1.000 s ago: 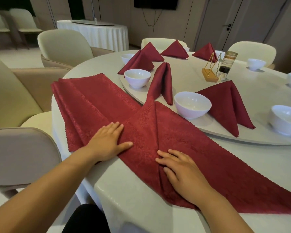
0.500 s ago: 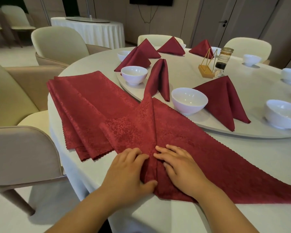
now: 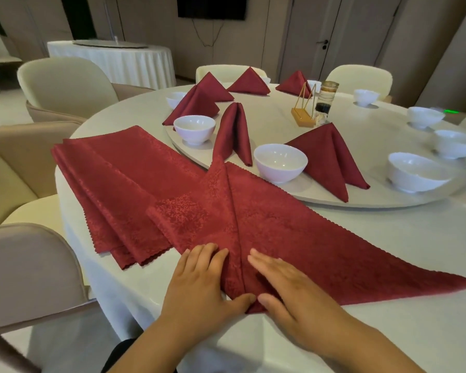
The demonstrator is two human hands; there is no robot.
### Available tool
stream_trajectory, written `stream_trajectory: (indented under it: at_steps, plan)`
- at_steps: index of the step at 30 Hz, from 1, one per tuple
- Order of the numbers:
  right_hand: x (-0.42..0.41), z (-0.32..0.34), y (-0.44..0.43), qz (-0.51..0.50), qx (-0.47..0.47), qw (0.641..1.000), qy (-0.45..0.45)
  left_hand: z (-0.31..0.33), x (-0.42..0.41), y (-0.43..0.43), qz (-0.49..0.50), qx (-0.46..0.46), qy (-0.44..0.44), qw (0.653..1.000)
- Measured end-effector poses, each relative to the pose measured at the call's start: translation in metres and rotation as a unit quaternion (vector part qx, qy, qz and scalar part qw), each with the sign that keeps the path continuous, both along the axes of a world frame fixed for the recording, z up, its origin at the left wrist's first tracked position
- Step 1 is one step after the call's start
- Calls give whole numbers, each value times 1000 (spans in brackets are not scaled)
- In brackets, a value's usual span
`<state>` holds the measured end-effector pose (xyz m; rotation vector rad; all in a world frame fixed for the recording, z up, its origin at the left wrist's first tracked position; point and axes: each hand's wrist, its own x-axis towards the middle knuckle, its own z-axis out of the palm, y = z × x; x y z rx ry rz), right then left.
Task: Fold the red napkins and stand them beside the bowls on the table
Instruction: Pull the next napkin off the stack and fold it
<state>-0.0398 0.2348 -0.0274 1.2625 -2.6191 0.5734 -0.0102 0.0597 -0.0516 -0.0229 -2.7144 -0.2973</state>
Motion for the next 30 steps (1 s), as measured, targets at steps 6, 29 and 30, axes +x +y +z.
stream_trajectory:
  at_steps: [6,29,30]
  plan:
    - [8,-10,51,-154,183,970,-49,-4,-3,-3,-6,-21,11,1000]
    - [-11,16,200,-406,58,912,8,1,15,14,-243,-6,122,962]
    - [-13,19,200,-409,61,911,12,2,16,15,-233,-4,114,966]
